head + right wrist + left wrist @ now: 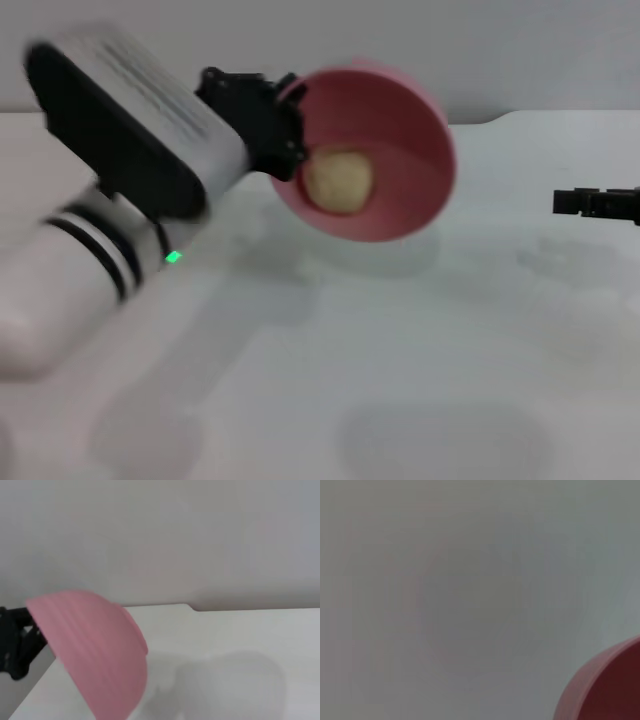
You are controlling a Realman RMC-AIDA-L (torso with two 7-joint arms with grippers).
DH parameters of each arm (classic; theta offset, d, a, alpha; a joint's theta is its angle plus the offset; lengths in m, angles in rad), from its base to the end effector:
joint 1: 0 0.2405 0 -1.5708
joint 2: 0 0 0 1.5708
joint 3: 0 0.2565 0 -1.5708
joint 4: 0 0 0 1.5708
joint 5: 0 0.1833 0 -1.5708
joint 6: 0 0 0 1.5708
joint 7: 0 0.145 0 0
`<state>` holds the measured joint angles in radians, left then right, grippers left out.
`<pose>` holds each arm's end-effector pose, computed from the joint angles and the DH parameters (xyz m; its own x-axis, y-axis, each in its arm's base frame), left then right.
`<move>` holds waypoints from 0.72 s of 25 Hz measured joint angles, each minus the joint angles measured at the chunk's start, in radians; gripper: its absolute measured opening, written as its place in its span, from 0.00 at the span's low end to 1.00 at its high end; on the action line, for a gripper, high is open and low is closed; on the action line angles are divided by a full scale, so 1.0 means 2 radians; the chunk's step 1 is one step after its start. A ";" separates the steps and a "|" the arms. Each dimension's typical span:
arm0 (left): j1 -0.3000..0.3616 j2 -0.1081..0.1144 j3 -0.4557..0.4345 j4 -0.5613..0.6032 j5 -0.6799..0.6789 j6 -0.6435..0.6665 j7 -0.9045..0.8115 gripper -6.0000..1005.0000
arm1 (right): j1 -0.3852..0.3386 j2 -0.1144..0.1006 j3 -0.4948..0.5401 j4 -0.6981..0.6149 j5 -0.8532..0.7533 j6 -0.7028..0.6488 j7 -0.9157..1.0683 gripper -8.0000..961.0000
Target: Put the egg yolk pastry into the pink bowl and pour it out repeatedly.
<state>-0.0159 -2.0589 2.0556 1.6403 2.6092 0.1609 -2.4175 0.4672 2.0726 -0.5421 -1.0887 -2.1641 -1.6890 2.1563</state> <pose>-0.1433 0.2862 -0.0223 0.9566 -0.0602 0.2851 0.2087 -0.5413 -0.8145 0.2593 0.3089 0.0743 0.4636 -0.7214 -0.5144 -0.8615 -0.5026 -0.0717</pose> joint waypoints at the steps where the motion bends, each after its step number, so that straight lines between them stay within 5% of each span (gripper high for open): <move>1: 0.001 0.000 0.022 -0.017 0.012 -0.041 0.011 0.00 | 0.000 0.000 0.004 0.000 -0.001 0.000 0.000 0.56; 3: 0.002 -0.003 0.088 -0.082 0.049 -0.188 0.068 0.00 | -0.001 -0.001 0.016 0.002 -0.002 0.000 0.001 0.56; 4: 0.002 -0.003 0.088 -0.082 0.049 -0.188 0.068 0.00 | -0.002 -0.001 0.023 0.004 -0.003 0.000 0.001 0.56; 11: -0.031 -0.009 0.189 -0.231 0.033 -0.450 0.276 0.00 | -0.008 -0.002 0.062 0.013 -0.002 -0.002 0.002 0.56; 18: -0.089 -0.010 0.243 -0.299 -0.051 -0.525 0.402 0.00 | -0.008 -0.002 0.060 0.015 0.001 -0.012 0.002 0.56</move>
<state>-0.1944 -2.0786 2.5413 1.0421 2.5077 -0.8892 -1.6129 0.4508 2.0692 -0.4227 -1.0580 -2.1616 -1.7130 2.1604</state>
